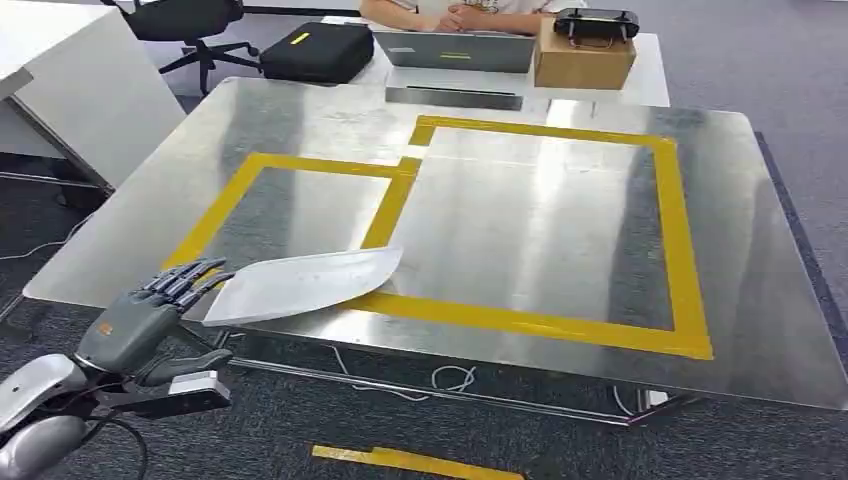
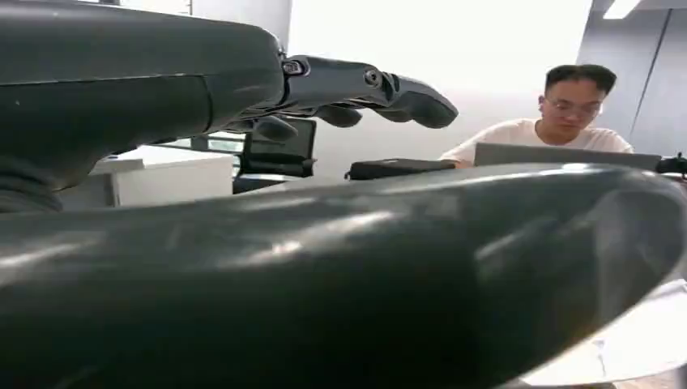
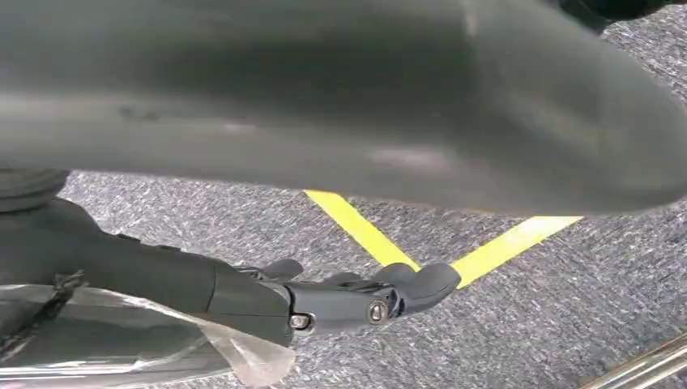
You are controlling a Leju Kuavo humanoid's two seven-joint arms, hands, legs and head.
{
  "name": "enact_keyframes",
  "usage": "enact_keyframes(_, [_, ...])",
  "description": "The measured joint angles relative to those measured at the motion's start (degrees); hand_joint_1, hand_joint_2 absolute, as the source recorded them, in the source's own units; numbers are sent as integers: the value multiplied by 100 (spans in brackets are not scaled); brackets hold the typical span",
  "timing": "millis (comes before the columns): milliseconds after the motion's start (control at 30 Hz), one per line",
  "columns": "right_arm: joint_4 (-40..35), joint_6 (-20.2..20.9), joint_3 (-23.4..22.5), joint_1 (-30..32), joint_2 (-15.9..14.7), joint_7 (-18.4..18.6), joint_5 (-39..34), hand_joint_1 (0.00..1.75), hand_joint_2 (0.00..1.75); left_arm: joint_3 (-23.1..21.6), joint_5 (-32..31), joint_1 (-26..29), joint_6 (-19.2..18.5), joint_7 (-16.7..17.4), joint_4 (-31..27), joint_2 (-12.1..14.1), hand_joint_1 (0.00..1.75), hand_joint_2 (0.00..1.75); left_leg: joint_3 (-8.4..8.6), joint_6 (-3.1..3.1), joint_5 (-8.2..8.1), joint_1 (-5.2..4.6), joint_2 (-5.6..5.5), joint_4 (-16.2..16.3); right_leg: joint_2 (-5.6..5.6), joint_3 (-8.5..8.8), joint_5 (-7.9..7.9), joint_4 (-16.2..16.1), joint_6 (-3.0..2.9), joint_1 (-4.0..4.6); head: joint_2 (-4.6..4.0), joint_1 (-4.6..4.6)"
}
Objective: Take the parts from the cabinet and place them on the table.
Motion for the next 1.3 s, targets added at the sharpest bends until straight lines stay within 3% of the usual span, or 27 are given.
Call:
enact_keyframes(400, [81,103,-131,9,72,112,120,0,0,0,59,-21,-116,90,0,0,0,0,-7,42,-27,-18,0,41,0,6,0,-5,18,-17,0,-2])
enact_keyframes(533, [-35,92,-146,19,70,269,155,0,0,0,70,-46,-155,114,0,0,0,0,-22,89,-54,-32,0,83,0,13,0,-10,71,-31,0,-2])
enact_keyframes(600, [-98,74,-168,25,70,308,164,0,0,2,79,-56,-160,120,0,0,0,0,-16,143,-6,-40,0,62,4,34,48,-42,131,-37,0,-4])
enact_keyframes(633, [-118,68,-177,25,59,321,177,0,0,2,83,-63,-164,125,0,0,0,0,18,188,70,35,19,-56,14,8,-16,-19,149,-25,0,-2])
enact_keyframes(667, [-142,61,-181,31,55,337,181,0,0,2,87,-79,-175,129,-2,-4,0,0,27,202,93,26,36,-101,2,-55,-147,81,166,-9,0,13])
enact_keyframes(733, [-179,50,-190,31,50,363,195,0,0,0,103,-86,-179,129,0,-11,0,0,-10,236,115,27,42,-101,4,-380,-632,866,173,-14,0,31])
enact_keyframes(767, [-186,48,-199,46,44,374,201,0,0,-4,103,-79,-184,129,0,-18,0,0,-24,237,119,25,45,-99,5,-559,-818,1299,183,-14,0,33])
enact_keyframes(800, [-203,48,-221,71,42,407,234,0,0,-9,109,-76,-195,131,0,-24,0,0,-35,229,129,26,46,-97,3,-679,-891,1595,196,-14,0,33])
enact_keyframes(833, [-208,48,-240,92,42,424,258,0,0,-9,116,-72,-195,133,0,-31,0,0,-43,220,135,31,46,-93,1,-664,-815,1614,206,-20,0,37])
enact_keyframes(867, [-219,48,-255,107,39,452,280,0,0,-7,118,-69,-197,136,0,-37,0,0,-51,205,144,40,45,-85,-1,-533,-627,1390,208,-28,0,33])
enact_keyframes(933, [-254,48,-286,131,22,470,299,0,0,-7,120,-67,-208,146,0,-46,0,0,-56,175,148,62,43,-61,-4,20,-147,395,221,-58,0,35])
enact_keyframes(967, [-269,46,-302,131,17,481,321,0,0,-7,120,-67,-208,149,0,-46,0,0,-66,134,143,55,41,-33,1,224,-145,-18,233,-71,0,35])
enact_keyframes(1000, [-295,46,-319,138,17,494,343,0,0,7,122,-70,-208,151,0,-39,0,0,-114,86,155,37,29,-3,30,336,-137,-77,189,-26,0,44])
enact_keyframes(1100, [-343,42,-371,187,13,518,356,0,0,9,136,-38,-210,164,0,-33,0,0,-131,-4,214,35,25,13,35,266,-127,-54,89,-19,0,37])
enact_keyframes(1133, [-354,42,-378,197,13,525,358,0,0,11,136,-25,-210,166,0,-28,0,0,-155,-26,196,43,23,33,19,224,-80,-74,15,-53,0,42])
enact_keyframes(1200, [-395,44,-398,197,11,553,376,0,0,20,136,-2,-208,168,0,-4,0,0,-277,-94,-228,56,39,375,6,163,-24,-73,-74,-54,0,4])
enact_keyframes(1267, [-409,44,-413,199,7,583,382,0,0,33,136,18,-210,183,0,-4,0,0,-563,-139,-814,71,40,1316,-14,70,41,-65,-117,-37,0,2])
enact_keyframes(1300, [-409,44,-415,202,0,601,387,0,0,42,136,40,-210,181,0,-4,0,0,-641,-146,-953,77,40,1644,-19,29,70,-60,-122,-28,0,2])
